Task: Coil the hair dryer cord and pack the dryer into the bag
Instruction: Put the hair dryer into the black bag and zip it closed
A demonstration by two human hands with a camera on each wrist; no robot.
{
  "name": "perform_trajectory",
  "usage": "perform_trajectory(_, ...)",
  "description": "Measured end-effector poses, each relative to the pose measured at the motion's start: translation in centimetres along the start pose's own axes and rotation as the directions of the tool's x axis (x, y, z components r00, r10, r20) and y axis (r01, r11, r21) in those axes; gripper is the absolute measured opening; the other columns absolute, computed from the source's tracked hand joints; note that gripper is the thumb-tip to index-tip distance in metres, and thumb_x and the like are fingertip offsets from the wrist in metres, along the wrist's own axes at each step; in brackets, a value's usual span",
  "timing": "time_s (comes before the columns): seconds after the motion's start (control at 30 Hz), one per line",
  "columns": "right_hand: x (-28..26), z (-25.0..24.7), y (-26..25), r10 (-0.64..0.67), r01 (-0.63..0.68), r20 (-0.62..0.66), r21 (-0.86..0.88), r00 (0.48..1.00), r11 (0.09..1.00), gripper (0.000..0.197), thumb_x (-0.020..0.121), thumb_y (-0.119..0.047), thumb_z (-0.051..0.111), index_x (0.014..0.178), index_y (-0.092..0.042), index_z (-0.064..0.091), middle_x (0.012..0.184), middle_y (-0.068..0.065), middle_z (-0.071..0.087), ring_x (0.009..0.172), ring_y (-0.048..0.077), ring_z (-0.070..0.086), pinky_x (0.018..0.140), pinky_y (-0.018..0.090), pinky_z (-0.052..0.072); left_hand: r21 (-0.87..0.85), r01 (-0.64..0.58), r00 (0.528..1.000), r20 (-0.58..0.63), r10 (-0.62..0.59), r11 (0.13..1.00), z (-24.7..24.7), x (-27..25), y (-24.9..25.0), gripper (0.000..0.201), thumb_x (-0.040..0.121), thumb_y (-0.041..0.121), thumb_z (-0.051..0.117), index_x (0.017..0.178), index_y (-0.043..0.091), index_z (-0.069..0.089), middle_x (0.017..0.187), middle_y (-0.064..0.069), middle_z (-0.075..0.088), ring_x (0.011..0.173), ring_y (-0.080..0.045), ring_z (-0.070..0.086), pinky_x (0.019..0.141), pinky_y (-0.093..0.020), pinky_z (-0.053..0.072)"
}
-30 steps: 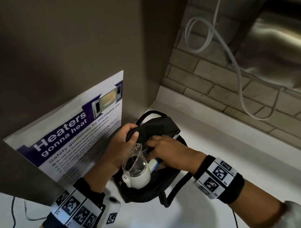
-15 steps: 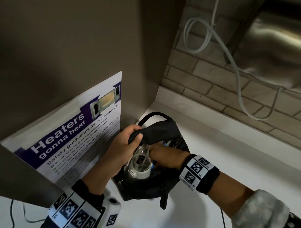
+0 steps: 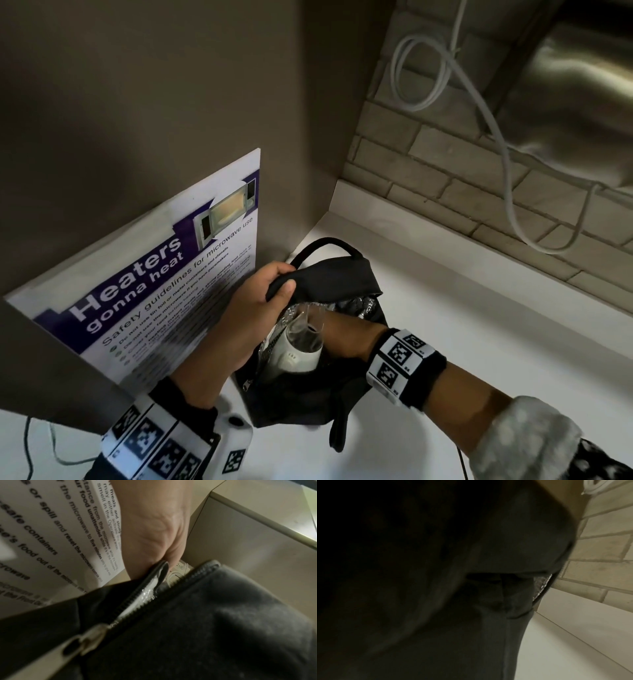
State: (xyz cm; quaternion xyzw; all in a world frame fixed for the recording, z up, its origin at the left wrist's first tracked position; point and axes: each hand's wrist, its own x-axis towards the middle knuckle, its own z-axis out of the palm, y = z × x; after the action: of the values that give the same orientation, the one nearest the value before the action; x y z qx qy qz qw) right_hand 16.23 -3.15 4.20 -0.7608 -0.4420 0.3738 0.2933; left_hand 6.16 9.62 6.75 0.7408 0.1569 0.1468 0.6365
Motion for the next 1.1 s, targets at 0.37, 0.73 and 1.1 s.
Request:
perform_trajectory(0.37, -3.1, -5.0, 1.0, -0.057, 0.016, -0.045, -0.632, 0.997, 0.775, 0.034, 0.092, -0.040, 0.051, 0.122, -0.026, 0.057, 0.130, 0.003, 0.056, 0.121, 0.023, 0.050, 0.099, 0.041, 0.043, 0.373, -0.157, 0.988, 0.053, 0.148, 0.914, -1.5, -1.1, 1.5, 0.057, 0.074, 0.004, 0.070, 0.121, 0.026, 0.045, 0.114, 0.005, 0.054, 0.102, -0.009, 0.056, 0.079, -0.014, 0.045)
perform_trajectory(0.73, -5.0, -3.8, 0.1, -0.125, 0.085, -0.044, -0.519, 0.991, 0.851, 0.036, 0.098, -0.044, 0.037, 0.069, -0.026, 0.050, 0.071, -0.001, 0.059, 0.073, 0.016, 0.057, 0.076, 0.039, 0.048, 0.751, -0.289, 0.955, 0.180, 0.237, 0.593, -1.1, -3.0, 1.2, 0.072, 0.061, -0.004, 0.061, 0.122, 0.026, 0.039, 0.135, 0.000, 0.037, 0.120, -0.018, 0.045, 0.096, -0.029, 0.047)
perform_trajectory(1.1, -6.2, -3.7, 0.6, -0.127, 0.119, 0.011, -0.438, 0.992, 0.891, 0.050, 0.096, -0.047, 0.043, 0.054, -0.022, 0.049, 0.069, -0.005, 0.043, 0.063, 0.005, 0.044, 0.067, 0.023, 0.038, 0.711, -0.275, 0.939, 0.054, 0.340, 0.647, -1.0, -2.2, 1.3, 0.040, 0.063, 0.003, 0.074, 0.088, 0.023, 0.049, 0.108, 0.003, 0.044, 0.088, -0.012, 0.051, 0.071, -0.027, 0.054)
